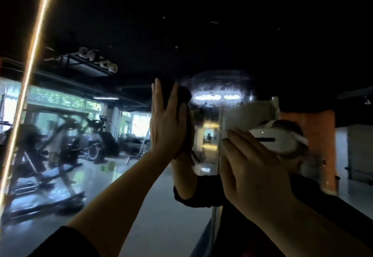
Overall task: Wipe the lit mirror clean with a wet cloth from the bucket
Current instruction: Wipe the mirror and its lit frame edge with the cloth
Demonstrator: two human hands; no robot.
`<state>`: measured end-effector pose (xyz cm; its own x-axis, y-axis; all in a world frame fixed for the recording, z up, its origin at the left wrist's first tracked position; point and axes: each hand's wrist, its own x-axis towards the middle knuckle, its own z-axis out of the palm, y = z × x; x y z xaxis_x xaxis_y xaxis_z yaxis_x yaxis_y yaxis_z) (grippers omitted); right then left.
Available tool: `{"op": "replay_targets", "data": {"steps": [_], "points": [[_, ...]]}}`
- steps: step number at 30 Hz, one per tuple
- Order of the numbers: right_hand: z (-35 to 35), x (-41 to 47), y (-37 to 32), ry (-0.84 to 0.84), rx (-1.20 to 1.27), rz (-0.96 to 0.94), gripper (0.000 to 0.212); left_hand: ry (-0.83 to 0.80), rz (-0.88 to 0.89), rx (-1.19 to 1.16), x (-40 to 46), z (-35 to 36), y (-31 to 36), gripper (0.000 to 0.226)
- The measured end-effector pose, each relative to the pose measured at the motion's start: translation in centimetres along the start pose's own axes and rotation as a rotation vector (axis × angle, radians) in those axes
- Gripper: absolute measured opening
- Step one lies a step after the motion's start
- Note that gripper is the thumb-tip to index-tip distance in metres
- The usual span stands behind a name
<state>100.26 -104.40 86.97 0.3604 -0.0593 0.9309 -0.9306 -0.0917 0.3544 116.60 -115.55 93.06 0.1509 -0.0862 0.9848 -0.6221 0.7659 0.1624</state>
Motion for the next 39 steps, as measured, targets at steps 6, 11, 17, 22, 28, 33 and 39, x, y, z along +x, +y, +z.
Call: {"op": "replay_targets", "data": {"steps": [6,11,17,22,28,33,39], "points": [[-6.4,-3.0,4.6,0.067,-0.088,0.063,0.036,-0.127,0.369,-0.047,-5.4,3.3,10.9,0.048],[-13.6,-8.2,10.5,0.012,-0.163,0.026,0.037,-0.069,0.064,-0.044,-7.7,3.1,12.7,0.050],[-19.0,-15.0,16.1,-0.310,-0.195,-0.063,0.042,-0.029,0.002,-0.095,-15.7,8.2,27.3,0.048],[-20.4,-17.3,17.6,-0.430,-0.180,-0.084,0.048,-0.169,0.103,-0.009,-19.3,7.1,26.5,0.049],[-21.0,-19.1,17.5,-0.532,-0.213,-0.075,0.059,0.022,-0.360,0.040,-18.9,7.7,27.0,0.052],[-20.7,-19.3,17.1,-0.486,-0.176,-0.030,0.056,-0.165,0.243,-0.041,-22.9,9.4,31.8,0.051],[-19.9,-19.7,17.0,-0.459,-0.214,-0.024,0.054,0.008,-0.131,0.031,-24.0,7.4,24.3,0.045]]}}
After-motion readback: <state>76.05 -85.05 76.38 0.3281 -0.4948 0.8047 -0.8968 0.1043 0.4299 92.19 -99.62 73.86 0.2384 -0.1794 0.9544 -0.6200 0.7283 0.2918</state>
